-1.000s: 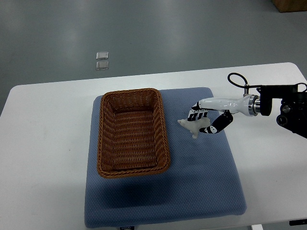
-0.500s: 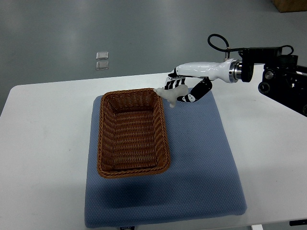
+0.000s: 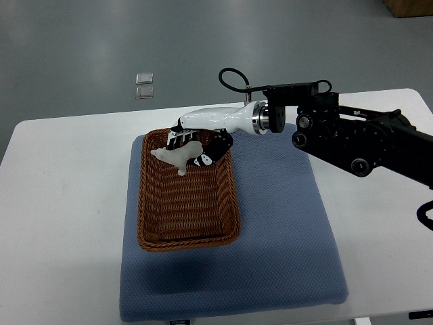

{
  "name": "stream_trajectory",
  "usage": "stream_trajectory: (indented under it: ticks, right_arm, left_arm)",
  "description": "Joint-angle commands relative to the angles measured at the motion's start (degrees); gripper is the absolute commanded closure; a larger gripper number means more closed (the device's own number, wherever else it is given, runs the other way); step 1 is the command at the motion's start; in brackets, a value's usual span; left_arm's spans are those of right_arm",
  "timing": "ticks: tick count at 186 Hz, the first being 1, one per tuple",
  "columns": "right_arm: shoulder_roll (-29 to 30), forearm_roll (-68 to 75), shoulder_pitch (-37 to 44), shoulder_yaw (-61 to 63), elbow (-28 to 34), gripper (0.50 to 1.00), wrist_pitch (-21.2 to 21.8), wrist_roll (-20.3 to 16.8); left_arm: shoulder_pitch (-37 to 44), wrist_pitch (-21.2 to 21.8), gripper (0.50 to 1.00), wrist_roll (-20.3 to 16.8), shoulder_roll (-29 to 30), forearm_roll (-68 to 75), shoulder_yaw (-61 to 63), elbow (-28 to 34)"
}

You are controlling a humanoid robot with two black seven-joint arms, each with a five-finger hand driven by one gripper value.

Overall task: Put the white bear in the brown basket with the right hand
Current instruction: 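Lift the bear with the right hand and carry it over the basket, then lower the bear into the basket and open the right hand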

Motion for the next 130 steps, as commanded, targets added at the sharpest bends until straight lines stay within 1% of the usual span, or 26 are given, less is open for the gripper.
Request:
stream_trajectory:
  ticks: [1,60,86,130]
  right_arm:
    - [2.38,-0.97,-1.08,-0.20,-2.42,1.000,-0.05,-0.01]
    - [5.89,-2.46,-3.28,-1.96,-6.64,1.000,-0.84,-0.01]
    - [6.07,-2.73,-4.16,-2.05,-6.82,1.000,-1.98,-0.01]
    - [6.86,-3.08,-4.86,-2.05,-7.52,1.000,-2.24,-0.01]
  left_arm:
    - [0.08,0.00,0.500,0.00,0.00,0.00,0.00,0.00]
    - [0.08,0.00,0.500,0.00,0.00,0.00,-0.09,0.00]
    - [0.08,0.00,0.500,0.00,0.00,0.00,-0.09,0.00]
    - [0.08,0.00,0.500,0.00,0.00,0.00,-0.09,0.00]
